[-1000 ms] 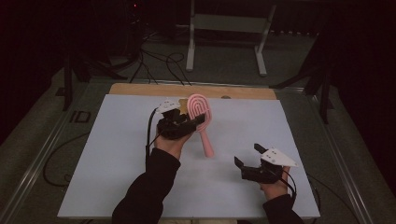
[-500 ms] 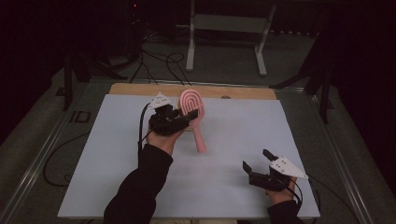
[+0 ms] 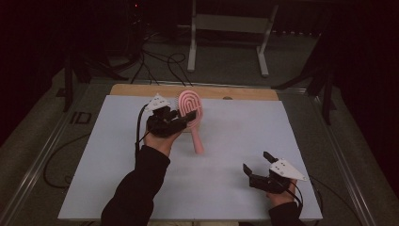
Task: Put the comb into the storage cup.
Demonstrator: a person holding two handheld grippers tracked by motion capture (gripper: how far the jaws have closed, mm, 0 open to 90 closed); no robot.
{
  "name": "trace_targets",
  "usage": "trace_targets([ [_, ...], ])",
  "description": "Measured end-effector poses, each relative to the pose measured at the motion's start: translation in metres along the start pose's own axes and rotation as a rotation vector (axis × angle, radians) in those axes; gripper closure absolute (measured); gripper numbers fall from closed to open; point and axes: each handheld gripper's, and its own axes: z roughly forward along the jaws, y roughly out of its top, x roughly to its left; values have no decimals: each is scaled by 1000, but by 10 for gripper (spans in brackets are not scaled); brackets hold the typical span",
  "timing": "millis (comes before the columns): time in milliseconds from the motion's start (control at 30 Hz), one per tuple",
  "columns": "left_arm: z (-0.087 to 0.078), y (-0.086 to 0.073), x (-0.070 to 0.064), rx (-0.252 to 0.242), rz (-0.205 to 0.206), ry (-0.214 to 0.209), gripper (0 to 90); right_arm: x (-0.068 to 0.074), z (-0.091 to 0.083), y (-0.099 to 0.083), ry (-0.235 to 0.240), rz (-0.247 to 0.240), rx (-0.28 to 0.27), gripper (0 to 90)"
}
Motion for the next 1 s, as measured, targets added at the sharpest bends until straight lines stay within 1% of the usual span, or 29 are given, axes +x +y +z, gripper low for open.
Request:
trace_targets([
  [167, -1, 2, 4, -6, -3, -11, 638, 3, 2, 0, 15, -4, 8, 92],
  [333, -4, 5, 9, -14, -3, -7, 637, 3, 2, -1, 11, -7, 18, 93],
  [400, -5, 6, 11, -16, -3, -6, 638, 3, 2, -1, 10, -5, 16, 107],
  [567, -8, 7, 16, -24, -18, 0, 638, 3, 2, -1, 15, -4, 17, 107],
  [733, -9, 9, 19, -26, -10, 2, 638, 3, 2, -1, 16, 0, 16, 107],
  [867, -10, 10, 21, -37, -14, 7, 638, 3, 3, -1, 15, -3, 18, 107],
  [1000, -11, 13, 22, -38, -4, 16, 638, 4, 3, -2, 13, -2, 18, 107],
])
